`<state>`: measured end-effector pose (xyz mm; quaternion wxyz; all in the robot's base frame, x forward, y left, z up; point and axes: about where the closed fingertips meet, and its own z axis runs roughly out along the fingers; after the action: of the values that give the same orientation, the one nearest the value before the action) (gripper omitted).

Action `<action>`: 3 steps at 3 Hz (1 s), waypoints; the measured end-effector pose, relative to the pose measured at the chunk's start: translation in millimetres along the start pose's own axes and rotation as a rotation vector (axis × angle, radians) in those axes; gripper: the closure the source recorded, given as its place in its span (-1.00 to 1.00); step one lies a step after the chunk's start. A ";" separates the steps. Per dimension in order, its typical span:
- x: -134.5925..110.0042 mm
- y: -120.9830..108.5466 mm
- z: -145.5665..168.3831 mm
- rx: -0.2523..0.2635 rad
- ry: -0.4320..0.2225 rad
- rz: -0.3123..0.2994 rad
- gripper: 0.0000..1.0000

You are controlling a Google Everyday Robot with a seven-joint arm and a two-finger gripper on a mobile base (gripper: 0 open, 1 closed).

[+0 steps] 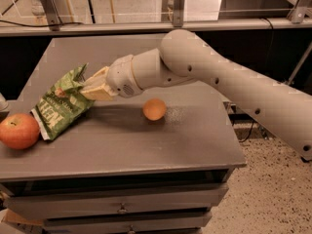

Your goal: Move green jalapeno chip bag near apple

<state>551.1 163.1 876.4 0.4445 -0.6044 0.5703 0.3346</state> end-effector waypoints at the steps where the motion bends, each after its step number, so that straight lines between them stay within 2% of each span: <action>1: -1.0 0.7 2.3 -0.005 0.030 -0.041 0.17; 3: -1.7 0.7 4.8 -0.011 0.066 -0.088 -0.74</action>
Offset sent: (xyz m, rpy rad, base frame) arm 0.0024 0.0021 0.0013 -0.0906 -0.0898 0.0301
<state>550.7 168.1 876.0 0.4362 -0.6422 0.5556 0.2976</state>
